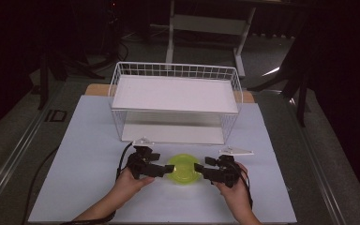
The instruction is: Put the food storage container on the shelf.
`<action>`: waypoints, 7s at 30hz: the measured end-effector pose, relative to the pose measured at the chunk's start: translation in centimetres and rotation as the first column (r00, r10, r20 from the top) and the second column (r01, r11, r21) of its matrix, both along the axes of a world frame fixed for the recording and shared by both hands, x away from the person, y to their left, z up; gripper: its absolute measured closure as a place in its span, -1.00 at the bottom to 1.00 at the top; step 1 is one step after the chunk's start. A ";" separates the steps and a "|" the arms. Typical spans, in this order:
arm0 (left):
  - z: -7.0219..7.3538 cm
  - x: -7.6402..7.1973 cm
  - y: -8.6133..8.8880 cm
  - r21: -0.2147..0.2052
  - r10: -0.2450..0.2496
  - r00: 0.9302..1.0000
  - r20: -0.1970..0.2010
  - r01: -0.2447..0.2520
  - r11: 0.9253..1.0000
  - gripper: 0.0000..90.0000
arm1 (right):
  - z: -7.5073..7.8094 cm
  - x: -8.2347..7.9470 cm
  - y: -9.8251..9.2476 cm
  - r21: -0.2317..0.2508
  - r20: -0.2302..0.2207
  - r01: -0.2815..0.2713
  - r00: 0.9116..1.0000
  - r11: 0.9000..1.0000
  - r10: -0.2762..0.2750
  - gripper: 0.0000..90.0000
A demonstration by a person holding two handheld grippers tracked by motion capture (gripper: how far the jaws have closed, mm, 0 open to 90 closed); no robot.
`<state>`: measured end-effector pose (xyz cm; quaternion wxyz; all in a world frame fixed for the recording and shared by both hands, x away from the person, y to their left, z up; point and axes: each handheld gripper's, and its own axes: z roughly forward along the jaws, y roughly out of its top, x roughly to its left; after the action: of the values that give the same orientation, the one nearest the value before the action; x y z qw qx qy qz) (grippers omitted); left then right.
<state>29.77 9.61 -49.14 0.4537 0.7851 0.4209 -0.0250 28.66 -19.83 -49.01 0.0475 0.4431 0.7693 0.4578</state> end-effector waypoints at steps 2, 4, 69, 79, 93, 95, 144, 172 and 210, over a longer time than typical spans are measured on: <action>-0.4 0.0 0.0 -0.005 0.008 1.000 -0.016 -0.008 1.000 -0.50 | -0.1 0.0 0.1 -0.006 -0.002 -0.002 1.000 1.000 0.002 -0.10; -0.7 -0.1 -0.1 -0.007 0.010 1.000 -0.021 -0.010 1.000 -0.34 | -0.4 0.0 0.4 -0.006 -0.018 0.001 1.000 1.000 -0.001 -0.04; 1.8 3.0 3.0 -0.091 0.109 0.994 -0.019 -0.110 0.990 0.84 | 2.9 3.9 4.6 0.008 0.006 0.060 0.998 0.998 -0.060 0.77; 1.2 4.5 3.0 -0.103 0.126 0.992 -0.007 -0.127 0.987 0.84 | 2.3 5.6 4.9 0.007 0.011 0.095 0.995 0.995 -0.095 0.76; -0.2 5.9 3.1 -0.130 0.150 0.989 -0.008 -0.150 0.980 0.83 | 1.4 7.3 5.2 0.000 0.019 0.111 0.994 0.994 -0.111 0.75; -0.4 6.2 3.1 -0.124 0.155 0.988 -0.009 -0.155 0.980 0.83 | 1.2 7.5 5.2 -0.004 0.016 0.113 0.993 0.994 -0.113 0.75; -0.8 7.1 3.8 -0.133 0.280 0.958 0.066 -0.270 0.954 0.00 | 1.4 6.7 6.9 0.003 0.176 0.172 0.970 0.985 -0.170 0.26; -3.0 -0.3 3.3 -0.059 0.078 0.983 0.166 -0.069 0.996 -0.33 | -1.9 5.7 9.2 -0.104 0.092 0.087 0.993 0.991 -0.077 1.00; -2.0 -2.7 4.3 -0.141 0.154 0.905 0.397 -0.106 0.984 -0.83 | -2.0 9.7 11.6 -0.076 0.075 0.131 0.989 0.988 -0.125 0.99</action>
<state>27.04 13.92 -51.11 0.5767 0.7156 0.3666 0.1444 38.33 -8.24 -51.00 0.1219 0.4729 0.7550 0.4375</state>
